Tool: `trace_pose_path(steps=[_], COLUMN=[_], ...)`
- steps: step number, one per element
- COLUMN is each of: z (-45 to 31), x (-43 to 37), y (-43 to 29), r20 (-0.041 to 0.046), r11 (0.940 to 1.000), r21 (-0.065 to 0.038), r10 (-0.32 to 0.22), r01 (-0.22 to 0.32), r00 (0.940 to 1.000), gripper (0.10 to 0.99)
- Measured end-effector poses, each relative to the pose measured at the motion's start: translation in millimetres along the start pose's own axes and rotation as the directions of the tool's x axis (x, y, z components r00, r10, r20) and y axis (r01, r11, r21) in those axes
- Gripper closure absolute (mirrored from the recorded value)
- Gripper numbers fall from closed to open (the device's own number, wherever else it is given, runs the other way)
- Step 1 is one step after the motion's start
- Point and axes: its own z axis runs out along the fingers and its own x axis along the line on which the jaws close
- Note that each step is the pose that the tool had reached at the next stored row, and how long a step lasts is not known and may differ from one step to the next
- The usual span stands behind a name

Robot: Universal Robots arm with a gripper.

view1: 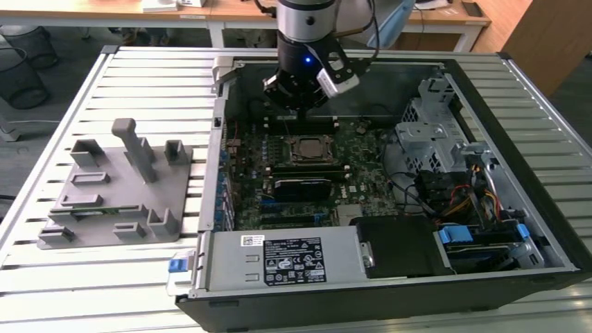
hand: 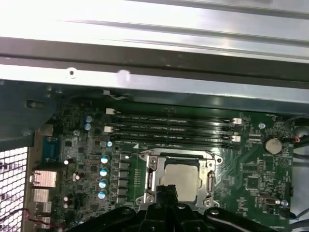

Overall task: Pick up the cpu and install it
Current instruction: 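Install the first cpu locking lever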

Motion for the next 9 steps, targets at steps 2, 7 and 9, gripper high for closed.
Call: trace_pose_path(steps=[2, 7, 9], z=[0.2, 1.0, 1.4], x=[5.7, 18.1, 21.4], y=[0.3, 1.1, 1.3], r20=[0.0000, 0.0000, 0.0002], r11=[1.0000, 1.0000, 1.0000], r21=[0.000, 0.000, 0.000], r10=[0.000, 0.000, 0.000], r01=[0.000, 0.000, 0.000], r00=[1.0000, 1.0000, 1.0000], gripper=[0.980, 0.980, 0.980])
